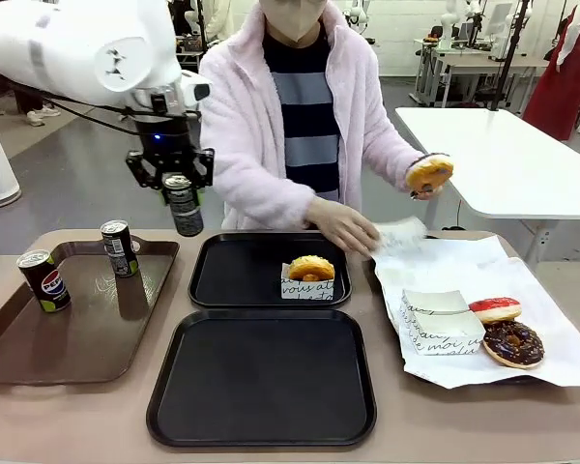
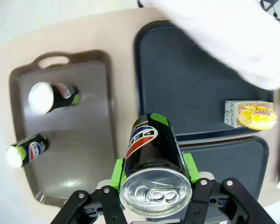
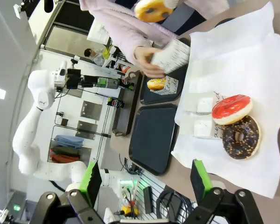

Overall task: Set up donuts and drinks on trays.
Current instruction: Pick up one Pepsi coke and place it on the Flat Tray.

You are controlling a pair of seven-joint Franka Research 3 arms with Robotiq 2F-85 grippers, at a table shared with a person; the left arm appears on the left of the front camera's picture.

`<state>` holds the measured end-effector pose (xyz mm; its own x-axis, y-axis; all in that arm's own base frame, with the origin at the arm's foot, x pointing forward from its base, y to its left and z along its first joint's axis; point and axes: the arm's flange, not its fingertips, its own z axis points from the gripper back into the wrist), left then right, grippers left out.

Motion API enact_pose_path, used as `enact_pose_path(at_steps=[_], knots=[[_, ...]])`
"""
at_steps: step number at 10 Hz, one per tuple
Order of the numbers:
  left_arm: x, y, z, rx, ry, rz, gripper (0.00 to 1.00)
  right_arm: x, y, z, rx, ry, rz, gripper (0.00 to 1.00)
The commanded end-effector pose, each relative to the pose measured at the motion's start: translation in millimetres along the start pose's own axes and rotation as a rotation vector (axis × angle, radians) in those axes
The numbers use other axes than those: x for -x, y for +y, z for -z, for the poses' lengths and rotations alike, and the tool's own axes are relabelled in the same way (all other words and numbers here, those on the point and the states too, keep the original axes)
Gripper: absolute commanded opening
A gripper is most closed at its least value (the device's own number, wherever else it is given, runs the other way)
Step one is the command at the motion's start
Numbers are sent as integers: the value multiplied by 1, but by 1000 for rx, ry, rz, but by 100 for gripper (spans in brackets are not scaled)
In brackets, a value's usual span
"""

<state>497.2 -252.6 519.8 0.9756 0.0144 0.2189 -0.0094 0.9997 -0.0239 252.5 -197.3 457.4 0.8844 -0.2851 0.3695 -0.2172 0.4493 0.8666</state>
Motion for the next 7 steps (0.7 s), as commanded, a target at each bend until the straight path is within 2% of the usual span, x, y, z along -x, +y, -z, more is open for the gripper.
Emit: enact_pose_path(at_steps=[1,2,3,4,5,7], knots=[[-7,-10,6,14,-1,-3,58,0,-1,-2,-9,3,-1,100],[15,4,6,-48,86,-73,58,0,-1,-2,-9,3,-1,100],[67,35,2,-88,187,-9,58,0,-1,-2,-9,3,-1,100],[145,67,14,-145,231,202,58,0,-1,-2,-9,3,-1,100],[192,81,31,-207,254,306,58,0,-1,-2,-9,3,-1,100],[209,85,41,-204,232,306,58,0,-1,-2,-9,3,-1,100]])
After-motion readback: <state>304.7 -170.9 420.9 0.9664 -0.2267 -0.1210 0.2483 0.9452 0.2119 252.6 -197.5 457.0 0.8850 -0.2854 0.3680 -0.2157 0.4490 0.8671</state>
